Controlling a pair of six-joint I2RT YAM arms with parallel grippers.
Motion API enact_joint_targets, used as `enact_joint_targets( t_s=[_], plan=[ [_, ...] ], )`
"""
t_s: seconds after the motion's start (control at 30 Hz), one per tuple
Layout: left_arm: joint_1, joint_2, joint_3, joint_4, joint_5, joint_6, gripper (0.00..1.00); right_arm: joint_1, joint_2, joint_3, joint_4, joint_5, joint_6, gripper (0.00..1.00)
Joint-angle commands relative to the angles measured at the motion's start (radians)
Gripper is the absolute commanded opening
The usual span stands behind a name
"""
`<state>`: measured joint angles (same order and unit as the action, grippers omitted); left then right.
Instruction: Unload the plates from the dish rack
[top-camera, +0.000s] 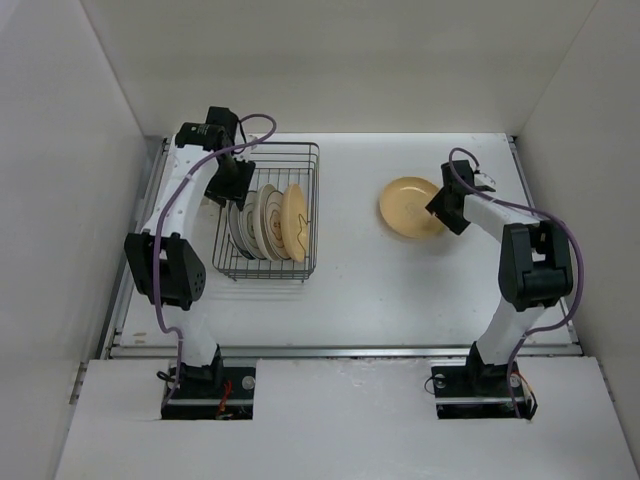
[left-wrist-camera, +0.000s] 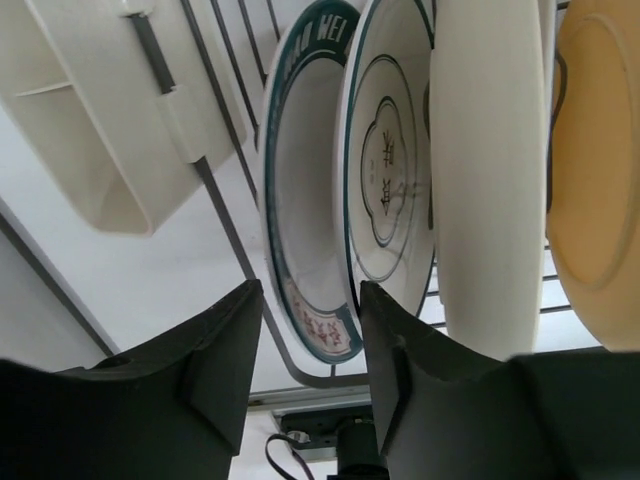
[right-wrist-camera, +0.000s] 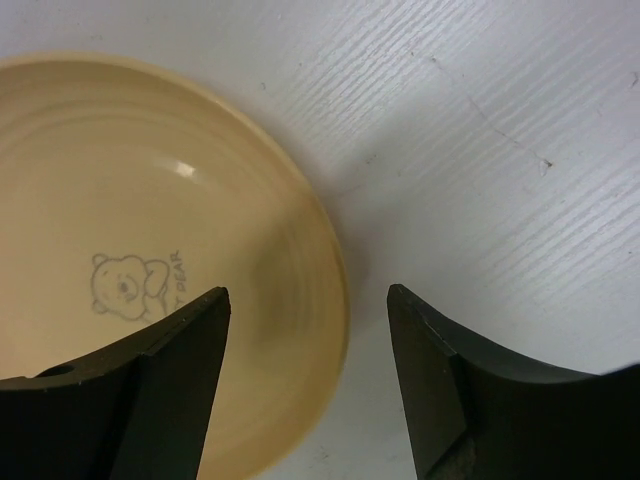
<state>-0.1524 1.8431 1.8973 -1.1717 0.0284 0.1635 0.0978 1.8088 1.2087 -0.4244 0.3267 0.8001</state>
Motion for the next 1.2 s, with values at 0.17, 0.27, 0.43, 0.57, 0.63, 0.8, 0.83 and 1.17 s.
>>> enact_joint_targets(
  t_s=[0.17, 0.27, 0.43, 0.57, 0.63, 0.8, 0.83, 1.17],
  plan=[
    [0.008, -0.007, 0.011, -0.026, -0.001, 0.016, 0.46, -0.006, -0.083, 0.008, -0.002, 0.018, -0.048, 0.70],
    [0.008, -0.018, 0.058, -0.036, 0.001, 0.016, 0.57, -0.006, -0.109, -0.001, 0.009, 0.009, -0.059, 0.70],
    [0.008, -0.038, 0.138, -0.036, -0.059, 0.007, 0.63, -0.006, -0.129, -0.001, 0.018, -0.028, -0.081, 0.69],
    [0.008, -0.073, 0.152, -0.036, -0.059, 0.007, 0.69, -0.006, -0.141, -0.011, 0.041, -0.063, -0.102, 0.69],
    [0.017, -0.073, 0.135, -0.016, -0.091, 0.007, 0.69, -0.006, -0.141, -0.011, 0.041, -0.072, -0.102, 0.68],
    [0.054, -0.038, 0.100, -0.043, -0.070, 0.007, 0.62, -0.006, -0.141, -0.011, 0.041, -0.072, -0.111, 0.67],
    [0.066, -0.015, 0.100, -0.052, -0.046, 0.007, 0.60, -0.006, -0.141, -0.011, 0.041, -0.072, -0.111, 0.65],
    [0.076, 0.070, 0.031, -0.062, 0.117, 0.016, 0.56, -0.006, -0.141, -0.020, 0.041, -0.063, -0.121, 0.65]
  ],
)
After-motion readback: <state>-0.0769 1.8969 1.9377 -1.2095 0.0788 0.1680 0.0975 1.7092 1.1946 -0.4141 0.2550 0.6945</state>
